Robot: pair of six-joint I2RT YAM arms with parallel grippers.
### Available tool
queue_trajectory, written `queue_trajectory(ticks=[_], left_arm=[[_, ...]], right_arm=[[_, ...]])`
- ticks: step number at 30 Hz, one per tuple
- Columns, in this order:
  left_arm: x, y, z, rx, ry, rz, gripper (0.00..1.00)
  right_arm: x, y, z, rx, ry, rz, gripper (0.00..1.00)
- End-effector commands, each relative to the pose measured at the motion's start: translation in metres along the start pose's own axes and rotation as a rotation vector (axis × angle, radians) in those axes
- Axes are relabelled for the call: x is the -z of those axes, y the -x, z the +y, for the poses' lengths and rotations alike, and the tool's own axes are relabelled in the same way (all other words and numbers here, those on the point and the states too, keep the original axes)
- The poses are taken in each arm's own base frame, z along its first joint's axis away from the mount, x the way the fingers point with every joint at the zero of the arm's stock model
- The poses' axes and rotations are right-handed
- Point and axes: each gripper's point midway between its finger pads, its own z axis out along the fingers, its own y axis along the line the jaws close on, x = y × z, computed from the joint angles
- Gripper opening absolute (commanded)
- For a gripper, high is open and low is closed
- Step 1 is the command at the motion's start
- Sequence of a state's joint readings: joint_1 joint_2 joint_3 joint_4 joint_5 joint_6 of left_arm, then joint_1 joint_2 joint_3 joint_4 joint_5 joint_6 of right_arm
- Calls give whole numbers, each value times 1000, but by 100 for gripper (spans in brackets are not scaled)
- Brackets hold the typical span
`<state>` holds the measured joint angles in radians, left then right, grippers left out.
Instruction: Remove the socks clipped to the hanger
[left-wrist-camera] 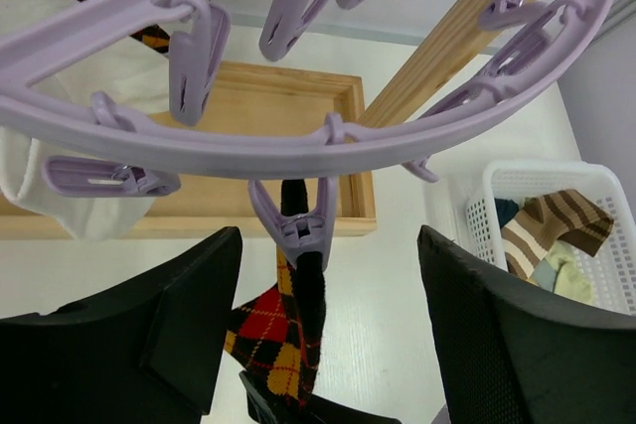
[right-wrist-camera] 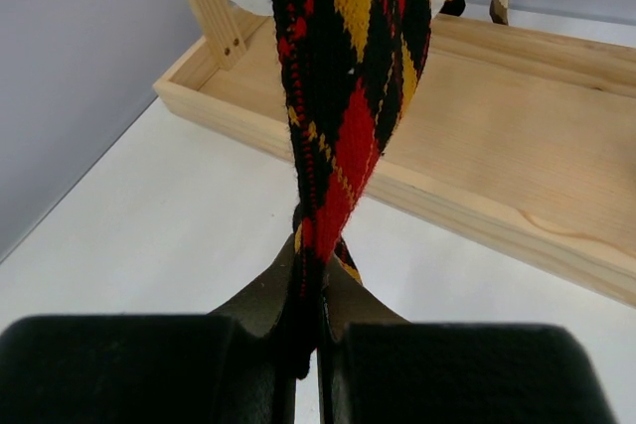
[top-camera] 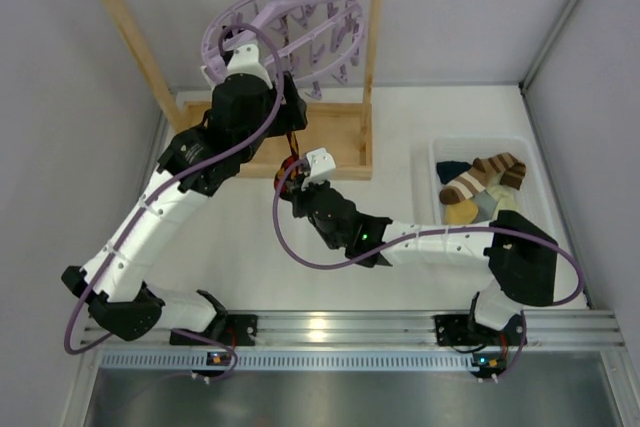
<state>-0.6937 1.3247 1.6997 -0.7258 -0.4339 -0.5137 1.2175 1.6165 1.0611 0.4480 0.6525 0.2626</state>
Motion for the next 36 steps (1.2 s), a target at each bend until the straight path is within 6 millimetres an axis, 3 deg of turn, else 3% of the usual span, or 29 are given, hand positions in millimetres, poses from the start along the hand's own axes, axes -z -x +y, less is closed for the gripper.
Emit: queue_trajectory(ticks=[1,5,13,27,36], left_arm=[[1,26,-10,-15,-19,-65,74],[-5,26,-6,-41,12,-71,61],[-6,24,4,-49,58,-80,65],[-15,26,9,-80,105,-97,52],[-17,29,5,-87,85,-106,19]], right_arm=[[5,21,23,-59,48,-50,0],[7,22,24,-65,53,-55,0],[11,23,21,-71,55,-58,0],[16,21,18,-79,64,-53,0],[20,22,17,-88,70,-57,0]])
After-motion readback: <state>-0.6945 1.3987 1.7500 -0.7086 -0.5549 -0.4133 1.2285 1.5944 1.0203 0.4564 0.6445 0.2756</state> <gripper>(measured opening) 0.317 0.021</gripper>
